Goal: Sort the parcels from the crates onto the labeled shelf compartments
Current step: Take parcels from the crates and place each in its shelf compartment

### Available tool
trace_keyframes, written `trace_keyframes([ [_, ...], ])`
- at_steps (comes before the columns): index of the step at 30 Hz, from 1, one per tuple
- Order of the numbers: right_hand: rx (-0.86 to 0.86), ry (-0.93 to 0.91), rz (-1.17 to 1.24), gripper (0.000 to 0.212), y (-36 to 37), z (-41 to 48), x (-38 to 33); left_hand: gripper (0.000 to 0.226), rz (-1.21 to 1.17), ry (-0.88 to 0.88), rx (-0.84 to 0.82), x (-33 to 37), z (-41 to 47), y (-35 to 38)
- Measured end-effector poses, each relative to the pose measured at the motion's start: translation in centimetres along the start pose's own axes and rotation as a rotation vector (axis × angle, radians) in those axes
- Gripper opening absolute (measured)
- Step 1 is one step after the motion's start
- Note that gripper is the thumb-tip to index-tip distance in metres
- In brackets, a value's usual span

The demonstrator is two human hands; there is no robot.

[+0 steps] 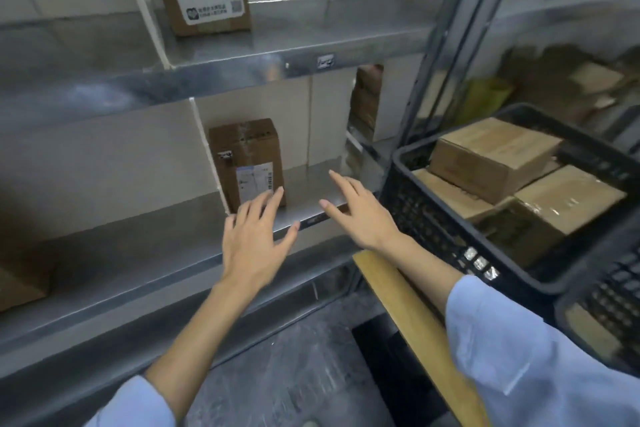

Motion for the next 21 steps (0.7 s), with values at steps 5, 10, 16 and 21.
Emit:
trace_keyframes([
  [5,0.108,0.019,0.038,0.065,-7.9,-6.0,3.3,0.070,-0.010,0.202,0.041,8.7,2.6,-1.6],
  [10,0.249,0.123,0.071,0.063,-15.5,-13.2,9.7,0.070,-0.059,0.409,0.063,19.0,3.3,-2.5],
  [16,0.364,0.300,0.032,0.065,-20.6,-21.9,18.2,0.069,-0.195,0.625,0.044,30.7,2.6,-1.9],
  [21,0.375,0.441,0.067,0.069,-22.0,-27.1,25.1,0.068,-0.267,0.791,0.021,39.3,1.8,-0.7],
])
Point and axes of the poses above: each hand's wrist, its own z-axis towards the middle knuckle, its own y-axis out of the palm, x = y × z, the point moved 6 cm from there along z, towards the middle knuckle, and after that the axes turned 15 degrees about y, right-handed, at the moved point
